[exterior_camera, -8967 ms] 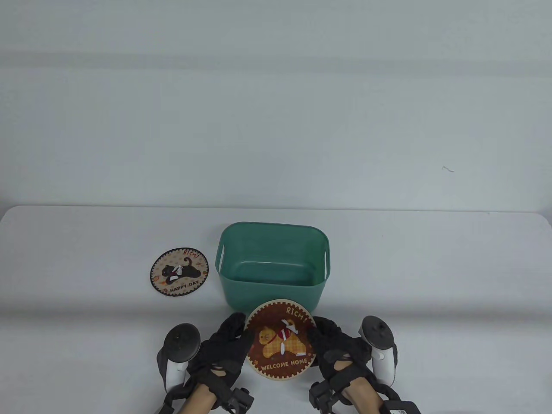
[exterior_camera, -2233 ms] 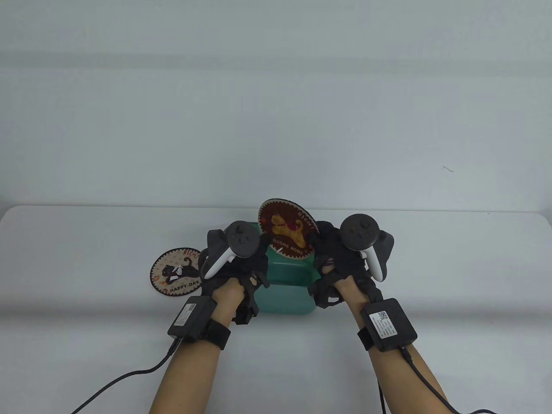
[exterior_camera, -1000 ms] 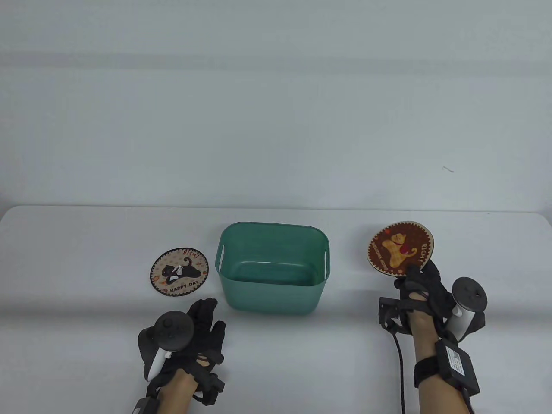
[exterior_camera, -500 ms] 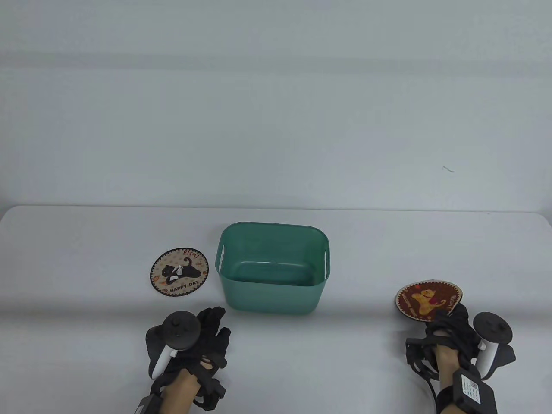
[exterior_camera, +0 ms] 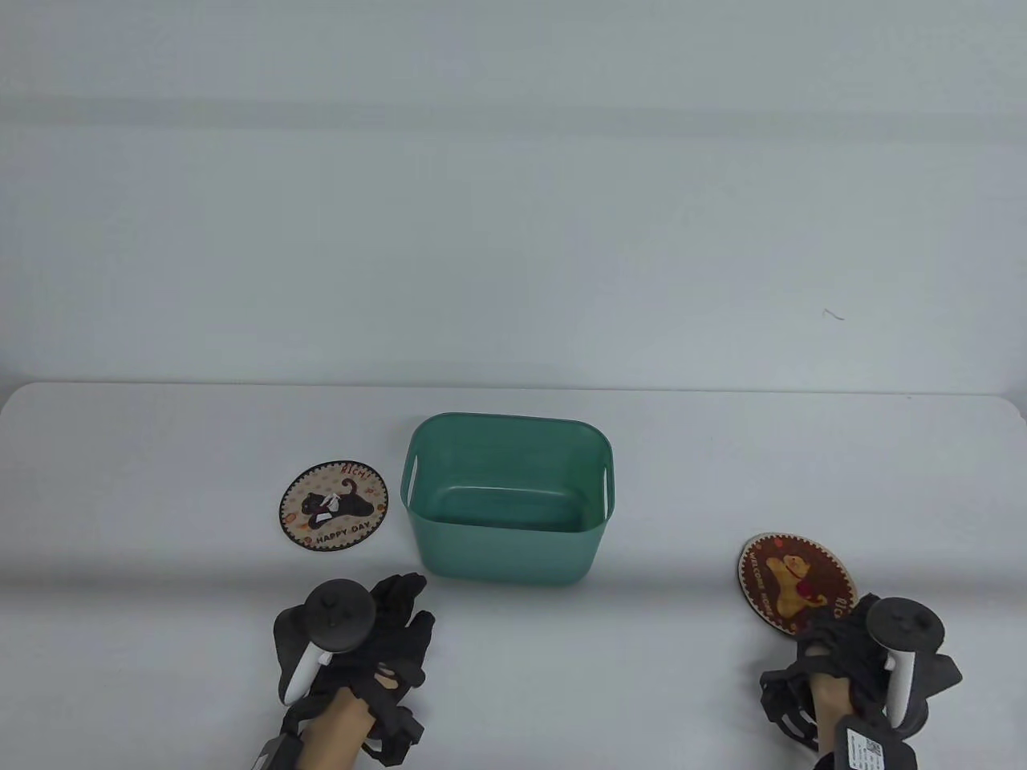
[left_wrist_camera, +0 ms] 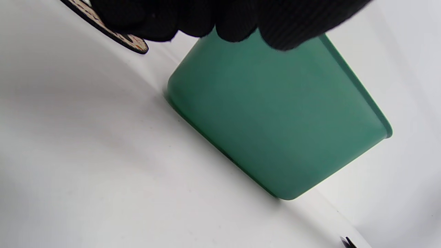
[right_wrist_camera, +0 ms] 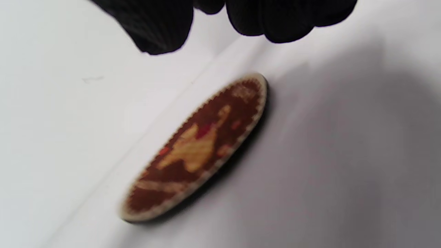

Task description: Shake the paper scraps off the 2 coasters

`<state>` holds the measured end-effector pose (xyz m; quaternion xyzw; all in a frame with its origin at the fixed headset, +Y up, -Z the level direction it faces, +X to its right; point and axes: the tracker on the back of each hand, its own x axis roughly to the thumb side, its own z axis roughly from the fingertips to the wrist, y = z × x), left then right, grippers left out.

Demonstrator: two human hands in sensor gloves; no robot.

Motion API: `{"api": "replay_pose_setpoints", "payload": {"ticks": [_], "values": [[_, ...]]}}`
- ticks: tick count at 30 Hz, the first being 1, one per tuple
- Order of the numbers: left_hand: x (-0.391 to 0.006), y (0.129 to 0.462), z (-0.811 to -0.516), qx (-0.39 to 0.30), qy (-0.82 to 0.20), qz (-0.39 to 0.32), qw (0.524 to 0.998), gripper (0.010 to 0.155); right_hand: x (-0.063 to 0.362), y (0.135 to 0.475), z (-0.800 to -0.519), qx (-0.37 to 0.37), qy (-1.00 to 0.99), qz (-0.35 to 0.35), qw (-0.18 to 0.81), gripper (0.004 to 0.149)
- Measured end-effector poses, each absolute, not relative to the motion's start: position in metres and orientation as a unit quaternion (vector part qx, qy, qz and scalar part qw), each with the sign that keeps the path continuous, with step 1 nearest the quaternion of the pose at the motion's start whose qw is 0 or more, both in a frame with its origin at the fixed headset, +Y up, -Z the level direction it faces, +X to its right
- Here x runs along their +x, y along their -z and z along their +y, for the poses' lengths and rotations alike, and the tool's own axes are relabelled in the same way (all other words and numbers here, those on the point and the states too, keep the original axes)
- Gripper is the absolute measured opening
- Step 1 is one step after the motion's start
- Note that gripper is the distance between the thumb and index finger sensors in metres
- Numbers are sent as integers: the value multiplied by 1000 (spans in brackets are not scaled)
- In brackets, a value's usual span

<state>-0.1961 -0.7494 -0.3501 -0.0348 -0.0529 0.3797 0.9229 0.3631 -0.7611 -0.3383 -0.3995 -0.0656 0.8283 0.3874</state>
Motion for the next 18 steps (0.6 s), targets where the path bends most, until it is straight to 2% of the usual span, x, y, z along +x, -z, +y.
{"api": "replay_pose_setpoints", "payload": {"ticks": [5, 11, 16, 18], "values": [[-194, 346, -750, -34, -390, -52, 919, 58, 337, 338, -728, -326, -839, -105, 423, 62], [-202, 346, -754, -26, -399, -21, 916, 57, 268, 347, -698, -156, -864, -94, 470, 54], [-216, 350, -762, -22, -407, 26, 913, 57, 213, 345, -704, -6, -888, -21, 460, 55], [-227, 355, -766, -24, -424, 61, 903, 57, 200, 342, -713, 19, -897, 5, 441, 57]]}}
